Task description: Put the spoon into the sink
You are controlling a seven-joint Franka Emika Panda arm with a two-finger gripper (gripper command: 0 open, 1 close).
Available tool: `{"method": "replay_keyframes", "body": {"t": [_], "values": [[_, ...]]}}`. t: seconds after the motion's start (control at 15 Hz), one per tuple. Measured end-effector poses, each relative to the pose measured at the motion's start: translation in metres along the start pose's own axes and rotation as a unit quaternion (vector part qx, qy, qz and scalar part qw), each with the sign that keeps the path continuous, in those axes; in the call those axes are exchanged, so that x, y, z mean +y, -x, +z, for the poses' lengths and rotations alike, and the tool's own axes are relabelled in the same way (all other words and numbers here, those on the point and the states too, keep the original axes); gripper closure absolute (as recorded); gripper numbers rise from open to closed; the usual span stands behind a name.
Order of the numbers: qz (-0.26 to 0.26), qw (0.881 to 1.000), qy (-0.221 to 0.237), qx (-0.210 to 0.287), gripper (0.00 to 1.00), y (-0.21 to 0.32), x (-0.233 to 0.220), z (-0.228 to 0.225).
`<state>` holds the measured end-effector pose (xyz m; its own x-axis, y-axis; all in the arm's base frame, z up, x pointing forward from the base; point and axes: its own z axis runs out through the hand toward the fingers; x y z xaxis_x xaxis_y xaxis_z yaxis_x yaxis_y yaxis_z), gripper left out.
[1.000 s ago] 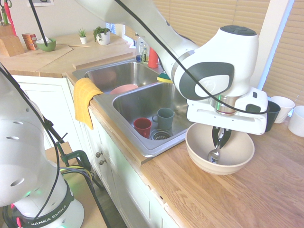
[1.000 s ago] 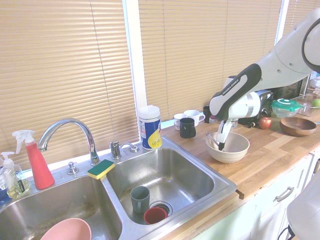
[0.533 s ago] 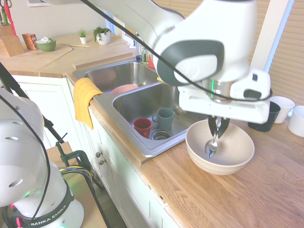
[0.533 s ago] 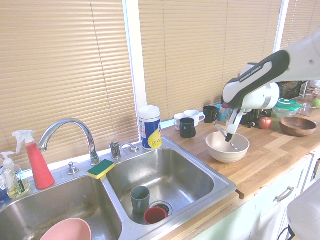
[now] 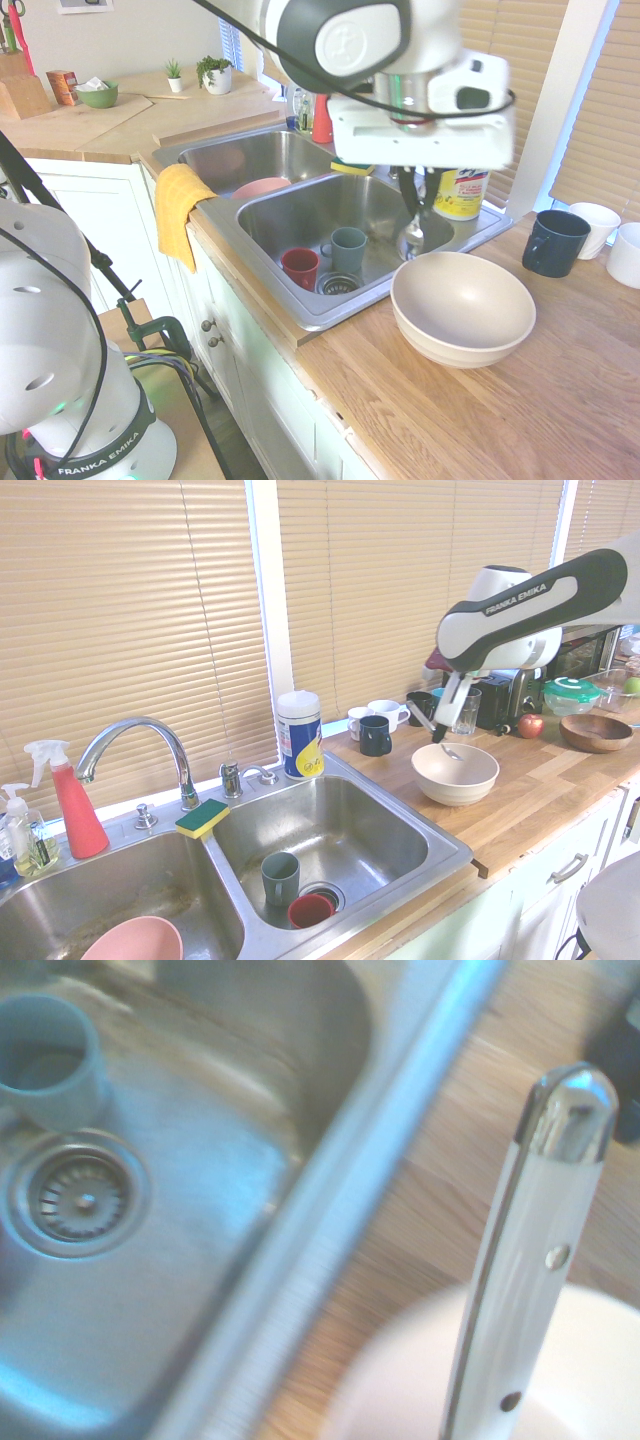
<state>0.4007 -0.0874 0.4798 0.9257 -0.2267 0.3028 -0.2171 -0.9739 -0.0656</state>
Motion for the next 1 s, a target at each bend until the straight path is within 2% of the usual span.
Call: {"method": "replay_keyframes", "body": {"t": [0.4,0.67,1.0], "values": [[-0.029,0.999,0.033,-0.022,1.00,0.019,-0.096,0.021],[-0.044,0.997,0.054,-0.030,1.00,0.030,-0.131,0.070],[-0.061,0.994,0.067,-0.057,1.00,0.020,-0.165,0.147]]}}
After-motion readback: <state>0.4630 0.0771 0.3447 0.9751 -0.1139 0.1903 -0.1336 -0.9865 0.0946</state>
